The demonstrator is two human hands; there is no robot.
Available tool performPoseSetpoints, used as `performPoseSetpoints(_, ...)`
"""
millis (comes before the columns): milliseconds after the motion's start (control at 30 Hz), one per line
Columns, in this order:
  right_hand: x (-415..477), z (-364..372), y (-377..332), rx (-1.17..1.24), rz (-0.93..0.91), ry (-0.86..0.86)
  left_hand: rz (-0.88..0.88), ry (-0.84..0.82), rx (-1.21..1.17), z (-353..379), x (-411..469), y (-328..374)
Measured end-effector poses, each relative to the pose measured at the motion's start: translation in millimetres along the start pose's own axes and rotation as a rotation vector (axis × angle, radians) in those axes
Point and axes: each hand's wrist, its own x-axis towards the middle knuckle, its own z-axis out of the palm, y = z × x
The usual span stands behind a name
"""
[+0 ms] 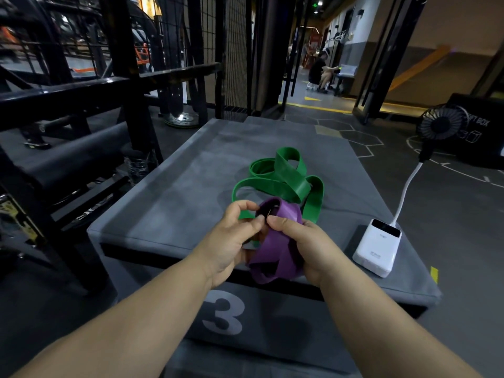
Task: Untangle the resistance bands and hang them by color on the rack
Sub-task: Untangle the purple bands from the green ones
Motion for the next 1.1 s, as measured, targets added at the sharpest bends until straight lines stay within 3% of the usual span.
performPoseSetpoints(167,-5,-5,-3,-0.053,0.022,-0.049,0.167,0.133,0.402,-14,12,-5)
performPoseSetpoints(300,-3,-9,-1,-0.037,0.004,-0.082,0.239,0.058,0.612,-19,13,-3)
performPoseSetpoints(467,-5,-11,-1,0.014,0.000,-0.175,0.174,-0.108,0.744,-27,11,-3)
performPoseSetpoints(733,-5,-10,3,0.145,-0.007,-0.187,0.263,-0.030,0.645,-24,14,-9)
performPoseSetpoints(1000,-3,-4,8,0.304,0.014,-0.202,0.174,0.087,0.668,-26,22,-19)
performPoseSetpoints(1100,-3,-4,7,0.381,0.005,-0.210,0.182,0.114,0.776,-20,16,-17)
